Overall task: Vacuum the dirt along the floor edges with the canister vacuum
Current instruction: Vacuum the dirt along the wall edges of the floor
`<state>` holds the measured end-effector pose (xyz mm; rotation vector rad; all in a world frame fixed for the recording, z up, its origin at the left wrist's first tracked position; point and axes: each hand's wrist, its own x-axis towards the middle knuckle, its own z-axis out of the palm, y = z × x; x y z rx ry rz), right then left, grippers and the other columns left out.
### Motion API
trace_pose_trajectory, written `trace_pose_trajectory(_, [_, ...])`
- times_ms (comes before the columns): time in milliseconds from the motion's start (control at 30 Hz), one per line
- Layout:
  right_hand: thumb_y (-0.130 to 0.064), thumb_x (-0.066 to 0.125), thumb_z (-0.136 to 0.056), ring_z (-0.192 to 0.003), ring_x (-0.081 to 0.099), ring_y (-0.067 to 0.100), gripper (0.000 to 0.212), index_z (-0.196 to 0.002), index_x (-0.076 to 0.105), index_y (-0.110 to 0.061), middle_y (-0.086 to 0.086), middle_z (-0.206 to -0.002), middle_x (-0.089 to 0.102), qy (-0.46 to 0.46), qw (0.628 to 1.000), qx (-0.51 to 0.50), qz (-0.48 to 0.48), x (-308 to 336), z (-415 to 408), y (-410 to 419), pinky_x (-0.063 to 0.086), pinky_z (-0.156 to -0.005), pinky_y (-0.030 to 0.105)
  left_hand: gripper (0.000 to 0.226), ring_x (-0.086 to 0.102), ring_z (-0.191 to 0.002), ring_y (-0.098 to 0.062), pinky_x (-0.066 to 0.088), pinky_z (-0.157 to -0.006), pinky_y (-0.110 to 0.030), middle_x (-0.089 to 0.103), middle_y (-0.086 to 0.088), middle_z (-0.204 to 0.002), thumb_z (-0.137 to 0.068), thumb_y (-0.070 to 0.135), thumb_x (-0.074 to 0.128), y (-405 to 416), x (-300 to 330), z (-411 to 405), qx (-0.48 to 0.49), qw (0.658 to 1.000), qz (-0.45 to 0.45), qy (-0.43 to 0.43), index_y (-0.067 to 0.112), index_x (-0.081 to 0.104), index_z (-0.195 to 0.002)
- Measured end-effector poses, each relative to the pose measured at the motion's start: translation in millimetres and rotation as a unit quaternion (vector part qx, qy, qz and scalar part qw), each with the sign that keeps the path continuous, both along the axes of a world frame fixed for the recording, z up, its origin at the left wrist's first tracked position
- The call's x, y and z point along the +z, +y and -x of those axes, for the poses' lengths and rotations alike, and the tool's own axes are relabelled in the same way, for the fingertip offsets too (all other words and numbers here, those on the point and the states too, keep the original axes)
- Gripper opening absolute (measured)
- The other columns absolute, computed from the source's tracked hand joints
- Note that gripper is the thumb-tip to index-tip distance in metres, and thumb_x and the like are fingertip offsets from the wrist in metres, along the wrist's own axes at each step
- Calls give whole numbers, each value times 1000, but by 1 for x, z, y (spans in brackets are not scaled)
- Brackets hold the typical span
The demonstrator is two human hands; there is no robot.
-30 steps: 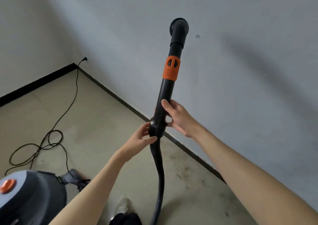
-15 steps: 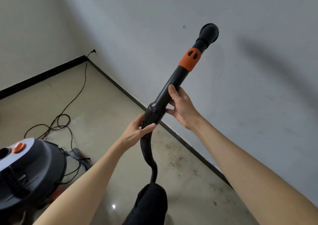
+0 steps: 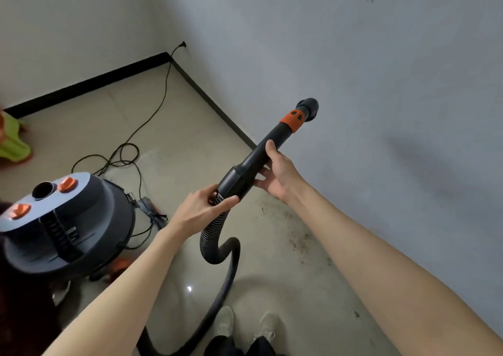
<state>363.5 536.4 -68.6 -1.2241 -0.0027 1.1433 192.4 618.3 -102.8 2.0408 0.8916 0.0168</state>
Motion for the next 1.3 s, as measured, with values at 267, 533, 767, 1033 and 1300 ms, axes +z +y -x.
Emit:
trace_pose_trajectory(267, [-29, 45, -102, -100, 57, 25, 24, -117, 50, -12, 10, -105, 56, 40, 998, 8, 43, -163, 17, 35, 50, -82, 44, 69, 60, -72, -14, 47, -66, -33, 63, 4, -70, -59, 86, 44, 24, -138, 15, -10, 995, -21, 95, 22, 59, -82])
trace_pose_trajectory(533, [-28, 48, -102, -90, 55, 24, 12, -100, 51, -17, 5, -90, 55, -79, 989, 28, 121, -364, -2, 46, 46, -95, 48, 50, 62, -87, -17, 51, -81, -35, 63, 7, -89, -78, 70, 54, 13, -348, -14, -66, 988, 23, 138, 24, 57, -96])
trace_pose_trajectory(767, [-28, 49, -101, -91, 57, 22, 25, -118, 52, -10, 8, -98, 58, -178, 964, 62, 190, -535, -22, 14, 51, -90, 41, 41, 60, -87, -16, 46, -77, -27, 64, 1, -99, -89, 51, 55, -9, -518, -46, -150, 968, 111, 168, 19, 59, -114])
trace_pose_trajectory(1033, [-29, 53, -96, -81, 57, 19, 19, -112, 52, -17, -2, -86, 58, -419, 848, 205, 251, -675, -35, -19, 44, -65, 28, 30, 58, -73, -18, 49, -65, -26, 58, -11, -101, -101, 17, 37, 43, -632, -99, 56, 980, 183, 52, 4, 52, -123])
trace_pose_trajectory(1300, [-36, 52, -95, -99, 59, 33, 27, -116, 49, -20, 7, -109, 64, -506, 751, 331, 264, -727, 24, -20, 42, -71, 36, 20, 50, -72, -20, 49, -72, -39, 47, -9, -87, -98, 32, 35, 47, -693, -113, 278, 895, 348, -11, 15, 43, -92])
